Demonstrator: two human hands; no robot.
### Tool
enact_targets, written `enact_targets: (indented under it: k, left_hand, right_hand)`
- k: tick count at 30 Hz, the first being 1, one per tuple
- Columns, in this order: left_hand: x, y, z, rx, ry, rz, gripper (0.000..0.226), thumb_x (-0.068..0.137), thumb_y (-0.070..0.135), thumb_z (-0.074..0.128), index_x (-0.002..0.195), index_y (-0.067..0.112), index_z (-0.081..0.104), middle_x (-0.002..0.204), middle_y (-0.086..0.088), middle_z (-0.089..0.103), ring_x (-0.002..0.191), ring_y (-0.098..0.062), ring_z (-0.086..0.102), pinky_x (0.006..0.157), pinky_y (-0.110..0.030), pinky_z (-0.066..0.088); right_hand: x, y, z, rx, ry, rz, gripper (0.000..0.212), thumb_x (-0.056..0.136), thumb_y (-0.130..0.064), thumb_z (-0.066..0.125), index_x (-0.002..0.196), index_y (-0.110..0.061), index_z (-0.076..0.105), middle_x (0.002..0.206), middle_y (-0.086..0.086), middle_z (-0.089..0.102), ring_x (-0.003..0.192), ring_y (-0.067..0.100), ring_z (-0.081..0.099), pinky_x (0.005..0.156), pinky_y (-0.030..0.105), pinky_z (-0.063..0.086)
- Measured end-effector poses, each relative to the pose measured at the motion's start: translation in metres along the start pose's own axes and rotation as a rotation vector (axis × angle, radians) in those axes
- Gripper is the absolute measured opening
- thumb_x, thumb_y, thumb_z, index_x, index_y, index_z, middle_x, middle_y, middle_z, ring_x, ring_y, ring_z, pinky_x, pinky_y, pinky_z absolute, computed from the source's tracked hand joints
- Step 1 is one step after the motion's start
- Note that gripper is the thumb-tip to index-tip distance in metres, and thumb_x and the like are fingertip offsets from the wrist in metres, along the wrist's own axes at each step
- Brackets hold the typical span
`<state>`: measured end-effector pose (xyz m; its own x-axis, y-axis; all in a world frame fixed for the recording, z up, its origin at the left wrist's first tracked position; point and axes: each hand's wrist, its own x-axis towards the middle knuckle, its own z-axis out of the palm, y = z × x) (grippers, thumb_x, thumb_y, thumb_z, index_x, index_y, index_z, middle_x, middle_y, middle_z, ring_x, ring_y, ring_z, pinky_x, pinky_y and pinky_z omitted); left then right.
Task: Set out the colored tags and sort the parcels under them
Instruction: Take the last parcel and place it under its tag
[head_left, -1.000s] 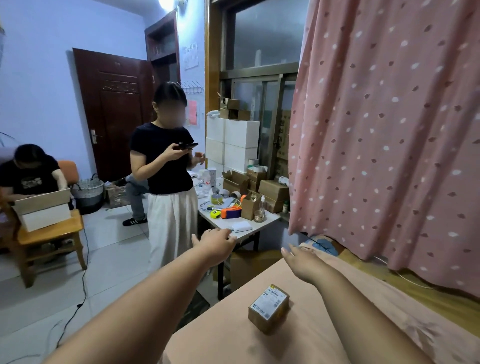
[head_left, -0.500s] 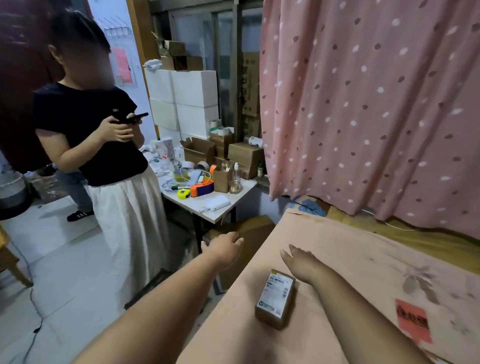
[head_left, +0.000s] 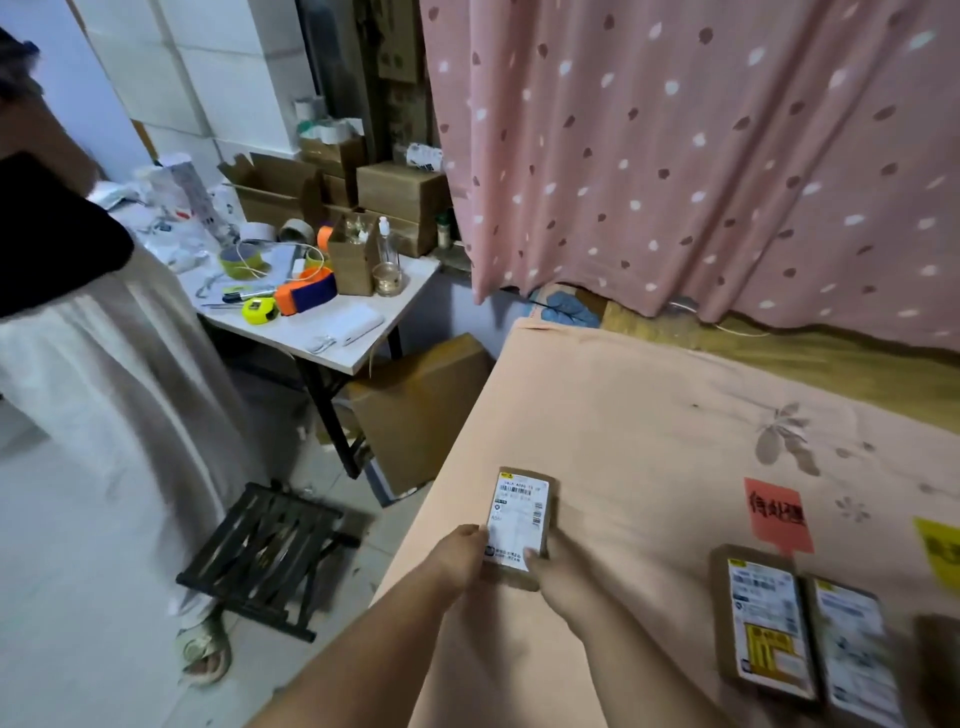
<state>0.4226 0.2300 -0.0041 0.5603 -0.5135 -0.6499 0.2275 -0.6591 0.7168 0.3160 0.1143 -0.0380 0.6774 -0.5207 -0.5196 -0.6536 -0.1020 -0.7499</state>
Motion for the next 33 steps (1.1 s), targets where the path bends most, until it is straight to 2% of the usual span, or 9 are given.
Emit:
enact_targets:
  k: [2, 4, 7, 11, 15, 18, 22, 27, 33]
  left_hand:
    - [0.007, -0.009, 0.008, -0.102, -0.044, -0.002, 0.032, 0.103, 0.017, 0.034, 0.111, 0.012, 0.065, 0.119, -0.011, 0.069, 0.107, -0.023, 0.065, 0.097, -0.032, 0.050]
    - [0.006, -0.012, 0.012, -0.168, -0.037, 0.009, 0.032, 0.104, 0.013, 0.033, 0.107, 0.016, 0.065, 0.111, -0.005, 0.071, 0.100, -0.018, 0.067, 0.086, -0.023, 0.052]
    - [0.003, -0.011, 0.012, -0.234, -0.010, 0.013, 0.035, 0.104, 0.010, 0.031, 0.101, 0.019, 0.065, 0.102, -0.001, 0.071, 0.093, -0.014, 0.066, 0.078, -0.018, 0.050]
    - [-0.002, -0.009, 0.014, -0.325, 0.050, 0.021, 0.033, 0.102, 0.012, 0.034, 0.110, 0.016, 0.067, 0.108, -0.003, 0.073, 0.099, -0.016, 0.067, 0.080, -0.024, 0.049]
    - [-0.009, 0.002, 0.018, -0.455, 0.096, 0.134, 0.038, 0.103, 0.014, 0.034, 0.125, 0.019, 0.064, 0.112, 0.000, 0.074, 0.106, -0.020, 0.067, 0.082, -0.029, 0.050]
    - [-0.033, 0.034, 0.020, -0.598, 0.112, 0.228, 0.037, 0.103, 0.012, 0.035, 0.116, 0.025, 0.067, 0.110, 0.003, 0.075, 0.096, -0.011, 0.069, 0.077, -0.025, 0.048]
    - [-0.064, 0.084, 0.020, -0.683, 0.094, 0.428, 0.035, 0.103, 0.012, 0.037, 0.122, 0.022, 0.065, 0.118, -0.002, 0.072, 0.113, -0.020, 0.066, 0.097, -0.036, 0.048]
    - [-0.118, 0.147, 0.017, -0.852, 0.075, 0.604, 0.026, 0.101, 0.015, 0.046, 0.117, 0.026, 0.063, 0.120, -0.002, 0.070, 0.112, -0.018, 0.065, 0.095, -0.034, 0.049]
    - [-0.177, 0.208, 0.010, -0.958, -0.002, 0.805, 0.035, 0.100, 0.022, 0.048, 0.135, 0.022, 0.051, 0.122, -0.005, 0.069, 0.116, -0.021, 0.063, 0.101, -0.041, 0.047]
  right_hand:
    - [-0.002, 0.005, 0.006, 0.062, -0.010, -0.017, 0.047, 0.089, -0.023, 0.051, 0.134, -0.038, 0.049, 0.126, -0.015, 0.064, 0.113, 0.008, 0.061, 0.104, 0.036, 0.047]
    - [-0.006, 0.004, 0.010, 0.115, 0.001, 0.000, 0.047, 0.094, -0.011, 0.049, 0.137, -0.029, 0.050, 0.128, -0.011, 0.062, 0.115, 0.009, 0.059, 0.105, 0.031, 0.044]
    - [-0.006, 0.008, 0.015, 0.150, 0.038, -0.012, 0.047, 0.094, -0.015, 0.048, 0.135, -0.036, 0.049, 0.128, -0.016, 0.062, 0.116, 0.005, 0.058, 0.106, 0.032, 0.044]
    - [-0.012, -0.001, 0.013, 0.280, 0.127, -0.032, 0.044, 0.099, -0.021, 0.044, 0.138, -0.040, 0.044, 0.128, -0.019, 0.059, 0.120, 0.007, 0.055, 0.103, 0.028, 0.041]
    - [-0.014, -0.020, 0.012, 0.619, 0.185, -0.053, 0.041, 0.105, -0.016, 0.036, 0.145, -0.026, 0.040, 0.140, -0.003, 0.054, 0.125, 0.013, 0.052, 0.110, 0.033, 0.037]
    - [-0.021, -0.039, -0.003, 0.734, 0.249, -0.145, 0.039, 0.104, -0.015, 0.039, 0.139, -0.028, 0.049, 0.131, -0.002, 0.063, 0.121, 0.017, 0.059, 0.110, 0.045, 0.040]
    - [-0.045, -0.082, -0.043, 0.771, 0.282, -0.298, 0.041, 0.097, -0.029, 0.047, 0.137, -0.036, 0.051, 0.128, -0.009, 0.066, 0.121, 0.015, 0.060, 0.111, 0.049, 0.039]
    - [-0.095, -0.146, -0.092, 0.919, 0.267, -0.525, 0.037, 0.104, -0.012, 0.038, 0.138, -0.023, 0.049, 0.129, 0.002, 0.064, 0.112, 0.014, 0.065, 0.098, 0.036, 0.050]
    - [-0.160, -0.215, -0.134, 0.960, 0.285, -0.739, 0.040, 0.104, -0.014, 0.039, 0.143, -0.021, 0.046, 0.129, 0.002, 0.065, 0.115, 0.016, 0.064, 0.097, 0.036, 0.049]
